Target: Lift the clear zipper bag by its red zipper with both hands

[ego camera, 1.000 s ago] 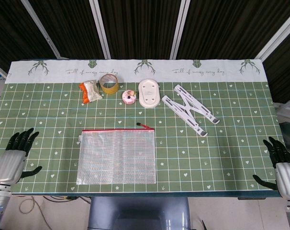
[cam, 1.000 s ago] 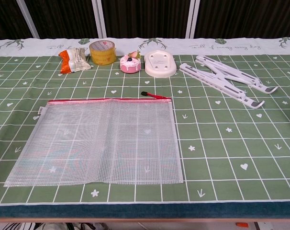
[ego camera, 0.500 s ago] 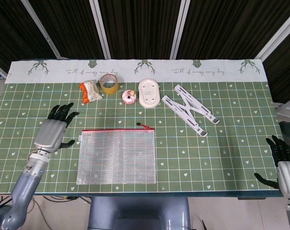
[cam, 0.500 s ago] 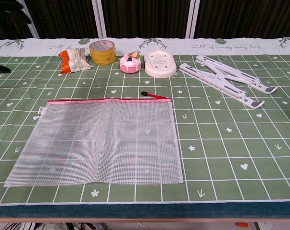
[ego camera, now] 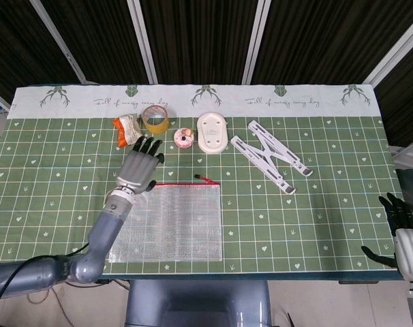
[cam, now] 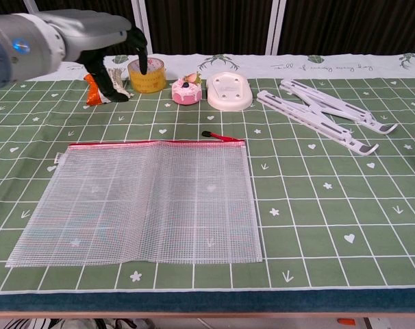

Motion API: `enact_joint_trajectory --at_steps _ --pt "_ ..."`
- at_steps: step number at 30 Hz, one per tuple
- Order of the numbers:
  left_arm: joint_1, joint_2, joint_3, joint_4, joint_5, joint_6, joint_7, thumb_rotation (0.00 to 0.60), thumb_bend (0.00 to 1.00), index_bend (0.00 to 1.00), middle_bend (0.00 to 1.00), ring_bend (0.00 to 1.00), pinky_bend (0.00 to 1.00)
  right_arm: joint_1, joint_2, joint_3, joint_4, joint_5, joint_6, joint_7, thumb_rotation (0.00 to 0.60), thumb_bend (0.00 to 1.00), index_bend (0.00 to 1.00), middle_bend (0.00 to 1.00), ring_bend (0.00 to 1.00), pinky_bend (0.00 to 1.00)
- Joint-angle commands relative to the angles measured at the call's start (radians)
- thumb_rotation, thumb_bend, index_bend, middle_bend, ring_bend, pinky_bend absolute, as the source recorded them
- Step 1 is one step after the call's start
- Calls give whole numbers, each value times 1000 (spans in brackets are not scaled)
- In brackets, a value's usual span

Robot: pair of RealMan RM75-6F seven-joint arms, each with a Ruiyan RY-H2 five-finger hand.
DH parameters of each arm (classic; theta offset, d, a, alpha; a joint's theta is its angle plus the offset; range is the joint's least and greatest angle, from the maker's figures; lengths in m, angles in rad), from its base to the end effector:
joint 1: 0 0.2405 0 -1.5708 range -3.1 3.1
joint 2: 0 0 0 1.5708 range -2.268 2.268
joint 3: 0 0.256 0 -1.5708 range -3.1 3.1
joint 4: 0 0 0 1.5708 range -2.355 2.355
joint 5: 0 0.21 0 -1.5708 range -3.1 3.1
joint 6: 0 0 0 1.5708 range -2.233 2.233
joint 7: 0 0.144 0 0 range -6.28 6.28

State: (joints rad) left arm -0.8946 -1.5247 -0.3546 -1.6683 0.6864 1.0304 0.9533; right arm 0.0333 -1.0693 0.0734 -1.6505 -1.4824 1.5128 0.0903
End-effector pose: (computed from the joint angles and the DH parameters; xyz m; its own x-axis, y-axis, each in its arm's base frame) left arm -0.0730 0.3702 0.0090 0.6283 0.1553 0.7623 0.7609 -0.3269 -0.5605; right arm -0.3146 -0.1694 0.1793 0.3200 0.0334 0.9468 -0.9467 0.0490 0.3182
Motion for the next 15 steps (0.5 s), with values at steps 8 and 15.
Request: enact_joint_trajectory --at_steps 8,15 --pt "-197 -190 -13 244 -147 -31 111 600 244 400 124 0 0 1 5 0 -6 10 -13 15 600 184 0 0 0 207" --pt "-287 -300 -10 429 -215 -79 135 600 246 419 130 0 0 3 8 4 -9 25 -24 22 600 184 0 0 0 207"
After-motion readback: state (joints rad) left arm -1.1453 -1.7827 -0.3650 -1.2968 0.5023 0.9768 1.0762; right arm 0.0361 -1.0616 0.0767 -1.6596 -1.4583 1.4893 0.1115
